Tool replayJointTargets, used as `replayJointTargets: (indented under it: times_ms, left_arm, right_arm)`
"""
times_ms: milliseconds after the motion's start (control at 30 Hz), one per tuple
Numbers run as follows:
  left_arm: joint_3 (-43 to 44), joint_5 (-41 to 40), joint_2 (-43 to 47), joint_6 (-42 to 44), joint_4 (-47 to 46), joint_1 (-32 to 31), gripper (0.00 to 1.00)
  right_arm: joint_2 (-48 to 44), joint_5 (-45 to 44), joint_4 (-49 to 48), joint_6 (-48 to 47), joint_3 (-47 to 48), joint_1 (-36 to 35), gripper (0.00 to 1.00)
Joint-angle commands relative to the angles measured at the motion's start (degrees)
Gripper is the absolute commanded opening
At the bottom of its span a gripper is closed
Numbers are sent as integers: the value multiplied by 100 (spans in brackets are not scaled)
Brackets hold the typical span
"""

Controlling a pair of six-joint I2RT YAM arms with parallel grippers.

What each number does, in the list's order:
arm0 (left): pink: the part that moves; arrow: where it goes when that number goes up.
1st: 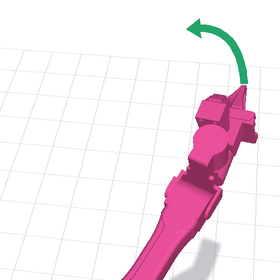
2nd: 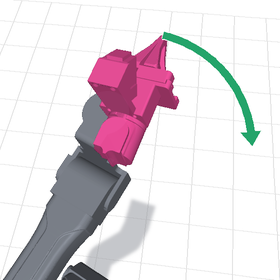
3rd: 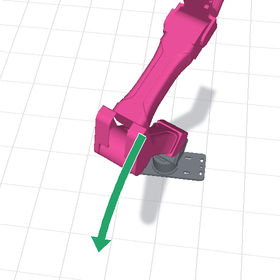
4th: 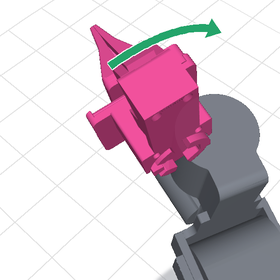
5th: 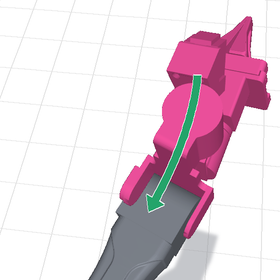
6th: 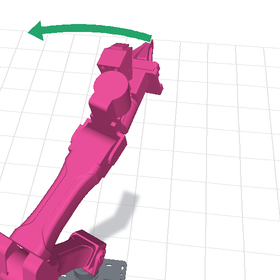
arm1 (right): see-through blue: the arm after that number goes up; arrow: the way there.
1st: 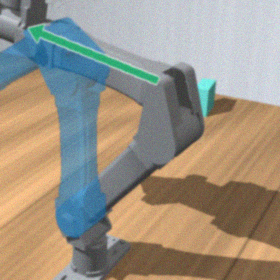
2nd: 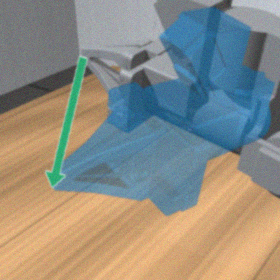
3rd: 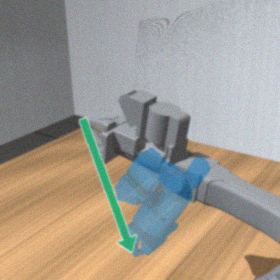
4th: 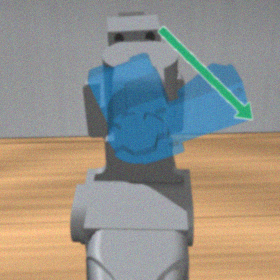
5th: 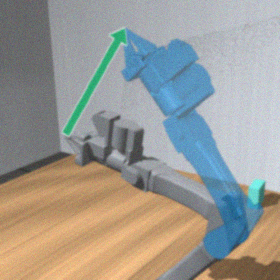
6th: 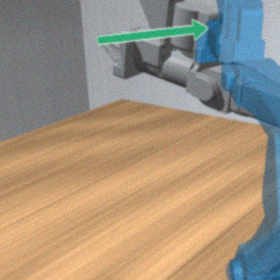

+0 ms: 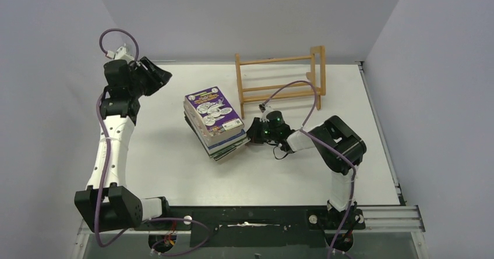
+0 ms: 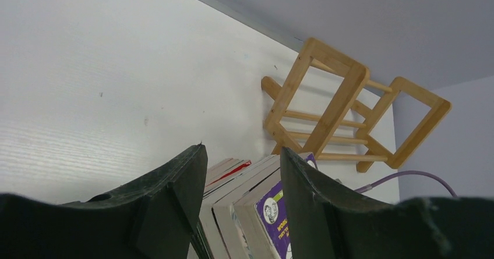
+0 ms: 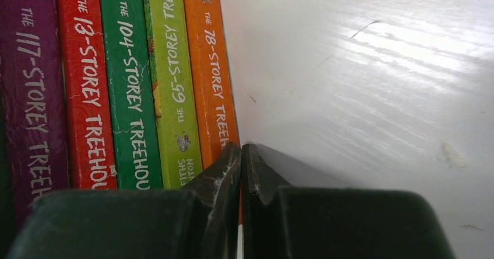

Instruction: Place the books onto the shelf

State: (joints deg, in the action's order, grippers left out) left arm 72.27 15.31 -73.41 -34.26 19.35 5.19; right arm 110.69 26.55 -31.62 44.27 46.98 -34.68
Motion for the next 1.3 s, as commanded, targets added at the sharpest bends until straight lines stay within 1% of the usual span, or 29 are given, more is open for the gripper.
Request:
replayJointTargets:
  times_ms: [0, 167, 333, 400, 567, 600, 700, 767, 800, 867, 900, 967, 1000, 1033, 1100, 1133, 1167, 1200, 1267]
  left_arm:
    - [304, 539, 240, 99, 380, 316, 48]
    - [163, 863, 457, 29, 616, 467, 48]
    - [-95, 1129, 630, -170, 582, 585, 48]
    - [-184, 1355, 672, -266, 542, 610, 48]
    - [-326, 1674, 769, -427, 493, 641, 48]
    - [-323, 1724, 793, -444, 495, 641, 48]
    - [-259, 1859, 819, -465, 515, 641, 48]
    - [-196, 1830, 819, -390, 637, 641, 48]
    - [-168, 1800, 811, -341, 711, 641, 48]
    - [-176, 1810, 802, -310, 784, 636, 48]
    - [-197, 1828, 806, -331, 781, 640, 48]
    - [-312, 1908, 846, -435, 693, 612, 48]
    - [-371, 1929, 863, -482, 666, 592, 48]
    - [-398, 1925, 882, -482, 679, 577, 48]
    - [-464, 1848, 932, -448, 701, 503, 52]
    - [-503, 1818, 966, -432, 692, 456, 58]
    - [-544, 1796, 995, -439, 666, 392, 69]
    - [-588, 1750, 1009, -450, 651, 313, 76]
    - [-646, 1597, 994, -452, 640, 64, 78]
  right_arm:
    - [73, 502, -341, 284, 27, -682, 0]
    - [23, 496, -261, 293, 59, -743, 0]
    - [48, 554, -134, 257, 158, -873, 0]
    - [23, 509, -72, 252, 151, -870, 0]
    - [-539, 68, 271, 131, -148, -575, 0]
    - [-710, 17, 393, 62, -206, -436, 2]
    - [-1380, -111, 1064, -304, -249, 70, 11]
    - [-1816, -128, 1537, -619, -172, 480, 20]
    - [-2019, -117, 1818, -840, -67, 628, 27]
    - [-2333, -43, 2374, -1173, 228, 790, 52]
    - [-2443, 46, 2631, -1311, 413, 814, 58]
    - [-2611, 213, 3054, -1474, 750, 811, 67]
    - [-2690, 321, 3138, -1484, 858, 798, 79]
    - [-2777, 400, 3163, -1460, 927, 775, 98]
    - [-2953, 528, 2993, -1273, 943, 762, 98]
    - [-3037, 650, 2777, -1160, 884, 777, 98]
    - [-3082, 775, 2594, -1010, 835, 796, 98]
    - [-3095, 889, 2439, -846, 819, 826, 98]
    - [-3040, 1155, 2054, -453, 783, 858, 98]
